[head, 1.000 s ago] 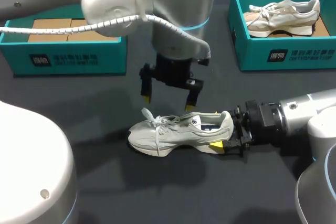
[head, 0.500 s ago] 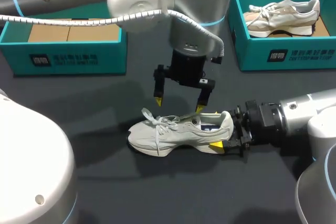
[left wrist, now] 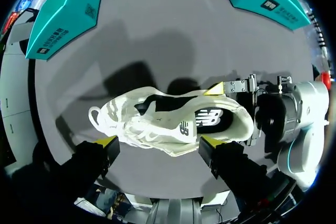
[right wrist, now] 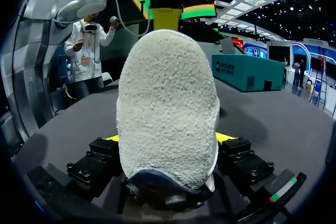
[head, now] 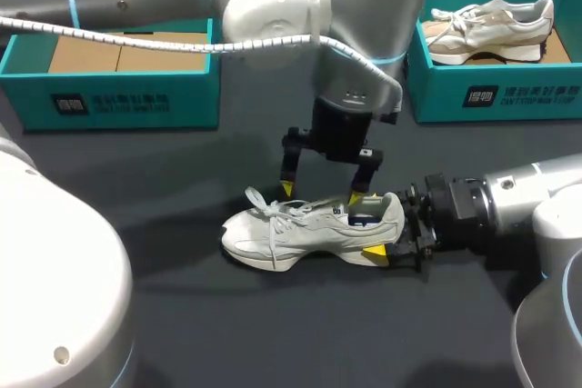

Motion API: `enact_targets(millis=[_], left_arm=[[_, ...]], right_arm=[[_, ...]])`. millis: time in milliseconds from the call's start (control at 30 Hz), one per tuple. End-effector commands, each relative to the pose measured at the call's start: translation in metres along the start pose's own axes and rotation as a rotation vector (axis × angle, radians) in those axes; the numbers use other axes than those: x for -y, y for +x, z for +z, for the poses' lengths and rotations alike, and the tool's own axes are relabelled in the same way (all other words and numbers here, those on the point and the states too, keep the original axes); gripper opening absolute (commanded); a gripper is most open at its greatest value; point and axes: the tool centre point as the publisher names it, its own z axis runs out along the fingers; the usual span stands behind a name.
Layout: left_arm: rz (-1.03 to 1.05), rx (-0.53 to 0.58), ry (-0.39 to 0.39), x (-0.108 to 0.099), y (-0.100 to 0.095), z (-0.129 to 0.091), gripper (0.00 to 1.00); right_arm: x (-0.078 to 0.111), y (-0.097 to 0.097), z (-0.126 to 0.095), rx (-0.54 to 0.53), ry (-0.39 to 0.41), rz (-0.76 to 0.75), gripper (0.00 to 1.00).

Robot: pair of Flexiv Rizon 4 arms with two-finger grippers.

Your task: Take the shoe out of the shoebox, open the shoe tongue, remove and reinsert the insole, then place the shoe into the shoebox

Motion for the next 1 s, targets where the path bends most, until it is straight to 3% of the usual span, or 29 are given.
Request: enact_targets(millis=[33,133,233,667,1000], left_arm=[[-0.002,0.055,-0.024,0.007,0.023,0.009,1.00],[0.000,0.058,-0.038,0.007,0.027,0.015,1.00],[-0.005,0.072,-0.059,0.009,0.030,0.021,0.93],[-0.021,0.124,-0.099,0.013,0.032,0.036,0.89],[-0.038,0.214,-0.123,0.004,0.028,0.040,0.86]], right_arm=[[-0.001,0.002,0.002,0.000,0.005,0.002,0.00],[-0.001,0.002,0.002,0.000,0.005,0.002,0.00],[-0.001,0.002,0.002,0.000,0.005,0.002,0.00],[-0.001,0.002,0.002,0.000,0.005,0.002,0.00],[-0.001,0.002,0.002,0.000,0.005,0.002,0.00]])
